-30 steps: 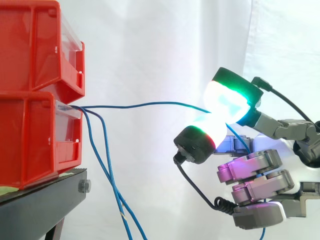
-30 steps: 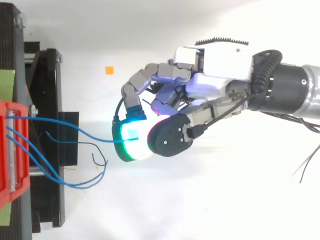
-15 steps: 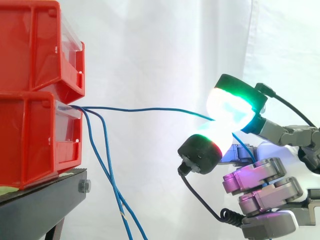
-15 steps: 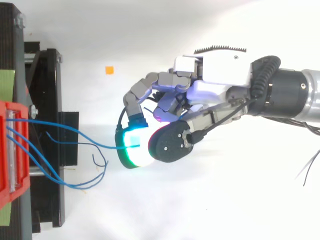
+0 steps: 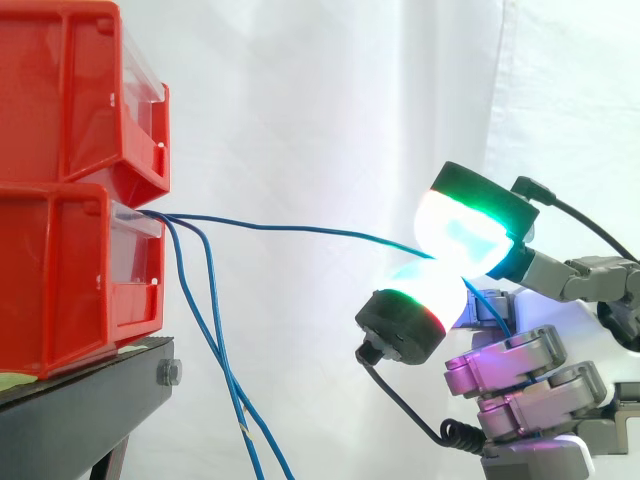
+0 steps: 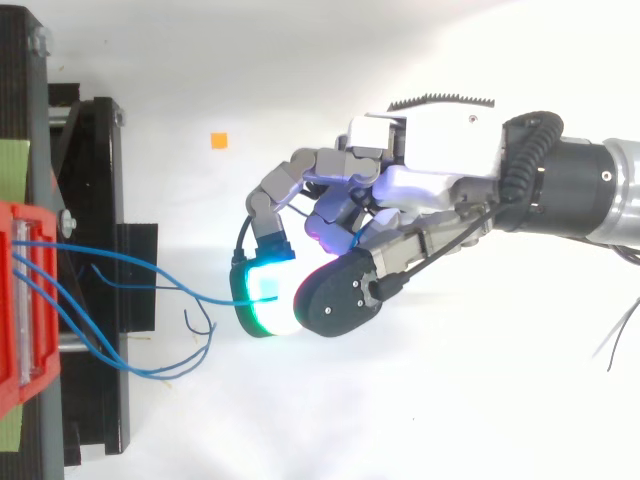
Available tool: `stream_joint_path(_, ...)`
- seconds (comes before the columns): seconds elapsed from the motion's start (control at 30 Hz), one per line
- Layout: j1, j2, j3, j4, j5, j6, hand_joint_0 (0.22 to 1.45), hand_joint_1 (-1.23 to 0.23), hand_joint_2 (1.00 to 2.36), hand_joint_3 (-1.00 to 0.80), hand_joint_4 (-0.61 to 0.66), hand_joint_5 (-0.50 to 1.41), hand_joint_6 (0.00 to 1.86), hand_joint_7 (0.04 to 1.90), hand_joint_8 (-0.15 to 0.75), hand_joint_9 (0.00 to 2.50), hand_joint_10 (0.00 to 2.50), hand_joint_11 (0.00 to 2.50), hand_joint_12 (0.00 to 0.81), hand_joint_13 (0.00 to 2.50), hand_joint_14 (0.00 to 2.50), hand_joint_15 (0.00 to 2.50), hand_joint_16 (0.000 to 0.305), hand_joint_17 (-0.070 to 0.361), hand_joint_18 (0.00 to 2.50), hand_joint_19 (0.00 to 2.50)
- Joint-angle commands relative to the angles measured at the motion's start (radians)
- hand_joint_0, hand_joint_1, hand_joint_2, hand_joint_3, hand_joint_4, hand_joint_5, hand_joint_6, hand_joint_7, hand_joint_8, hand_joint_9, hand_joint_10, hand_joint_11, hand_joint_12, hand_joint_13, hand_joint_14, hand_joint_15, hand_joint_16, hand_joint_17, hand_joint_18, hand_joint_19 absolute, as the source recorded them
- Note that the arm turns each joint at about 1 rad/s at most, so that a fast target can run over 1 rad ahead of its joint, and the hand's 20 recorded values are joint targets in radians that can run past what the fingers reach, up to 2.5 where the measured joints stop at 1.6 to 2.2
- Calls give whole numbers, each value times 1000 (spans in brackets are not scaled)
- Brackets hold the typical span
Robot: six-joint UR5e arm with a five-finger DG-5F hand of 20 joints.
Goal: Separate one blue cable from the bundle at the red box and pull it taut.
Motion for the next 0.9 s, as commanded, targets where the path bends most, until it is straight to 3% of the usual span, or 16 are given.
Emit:
stream_joint_path(0.0,1,0,-1,0,0,-4,814,-795,1009,-387,-276,-194,946,1212,290,872,2486,1667,372,1072,1992,1311,46,104,1195,1158)
stream_joint_path(0.5,-1,0,-1,0,0,-4,809,-797,1011,-362,-246,-193,950,1201,306,785,2500,1931,360,992,2286,1381,46,104,1197,1177)
stream_joint_path(0.57,-1,0,-1,0,0,-4,807,-798,1011,-348,-244,-192,953,1198,305,757,2500,1895,348,966,2384,1347,46,103,1195,1182)
stream_joint_path(0.6,-1,0,-1,0,0,-4,807,-797,1011,-350,-244,-192,955,1189,294,760,2500,1723,359,966,2393,1331,46,104,1194,1179)
stream_joint_path(0.7,1,0,-1,0,0,-4,805,-792,1012,-341,-224,-193,955,1198,299,796,2500,1639,360,1004,2269,1296,45,101,1193,1183)
stream_joint_path(0.87,1,0,-1,0,2,-4,808,-786,1012,-341,-220,-192,957,1184,295,824,2500,1663,362,1014,2230,1306,44,99,1187,1181)
